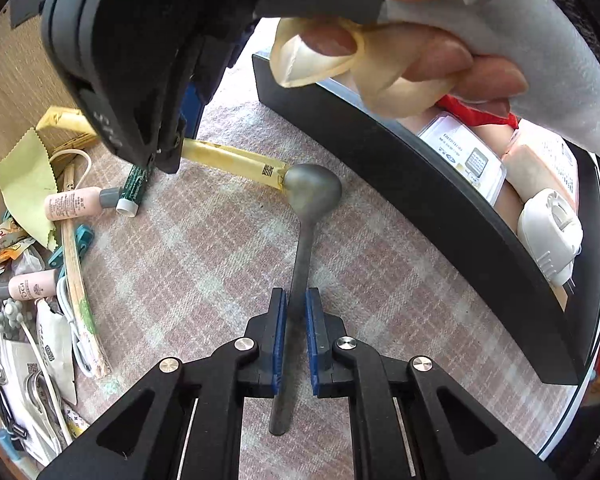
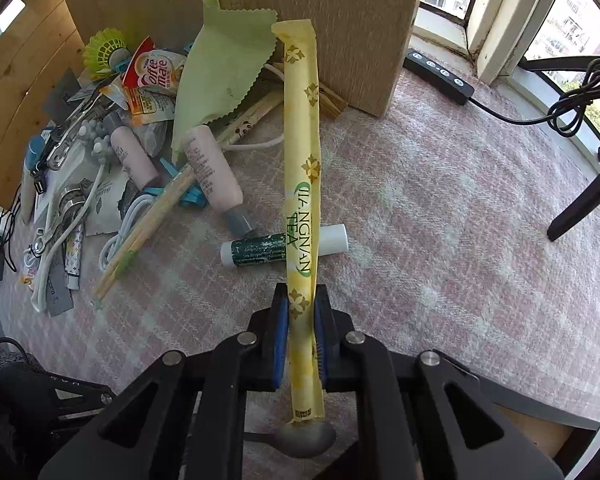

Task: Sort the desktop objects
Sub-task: 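Carry the spoon and yellow stick into the tray and open both tools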

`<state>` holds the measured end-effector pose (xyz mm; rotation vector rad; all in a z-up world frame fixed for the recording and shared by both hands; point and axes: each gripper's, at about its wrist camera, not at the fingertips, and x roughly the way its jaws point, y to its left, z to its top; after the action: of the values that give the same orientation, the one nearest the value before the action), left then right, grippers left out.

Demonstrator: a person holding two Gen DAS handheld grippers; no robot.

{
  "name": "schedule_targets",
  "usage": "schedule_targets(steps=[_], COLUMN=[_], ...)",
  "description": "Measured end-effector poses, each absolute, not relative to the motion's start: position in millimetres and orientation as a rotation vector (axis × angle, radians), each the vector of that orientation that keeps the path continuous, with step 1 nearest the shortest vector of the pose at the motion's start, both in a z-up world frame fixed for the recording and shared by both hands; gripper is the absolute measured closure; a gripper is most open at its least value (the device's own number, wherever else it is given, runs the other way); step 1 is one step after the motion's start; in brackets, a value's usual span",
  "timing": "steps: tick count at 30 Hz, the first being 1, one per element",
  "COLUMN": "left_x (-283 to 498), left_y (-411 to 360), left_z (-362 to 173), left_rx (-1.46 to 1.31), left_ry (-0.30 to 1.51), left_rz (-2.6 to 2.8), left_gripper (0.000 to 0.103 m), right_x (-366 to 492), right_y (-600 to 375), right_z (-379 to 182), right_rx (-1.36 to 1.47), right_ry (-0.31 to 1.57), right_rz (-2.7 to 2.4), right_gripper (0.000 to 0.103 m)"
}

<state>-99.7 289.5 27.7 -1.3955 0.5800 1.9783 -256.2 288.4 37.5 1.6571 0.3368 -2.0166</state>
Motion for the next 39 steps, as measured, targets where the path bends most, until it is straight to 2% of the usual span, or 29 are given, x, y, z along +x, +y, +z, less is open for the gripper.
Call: schedule_targets(steps=[13,19,23,39], left_x=[-80.7,-63.1,-77.8,-75.0], left_y=[252.4,253.7,253.0,365.9], left_z=[41.5,64.4,93.1,128.8], left_rx=[-1.469,-1.43,-1.382,-1.224], left_ry=[0.432,0.395,0.368,0.398], left_rz=[2.121,2.174,2.186,2.11], left_gripper=[0.096,0.096,0.096,0.096], right_x=[-243.3,-241.1,-219.9,-121.1], right_y=[315.1,338.0,359.9,555.5], right_z=[78.4,106.0,122.8,121.0], right_rx=[1.655,1.648,1.651,1.843], right_ry=[0.152,0.101,0.063,-0.18], right_rz=[-2.103,-2.128,-2.156,-2.406], right_gripper=[0.092,0.092,0.092,0.092])
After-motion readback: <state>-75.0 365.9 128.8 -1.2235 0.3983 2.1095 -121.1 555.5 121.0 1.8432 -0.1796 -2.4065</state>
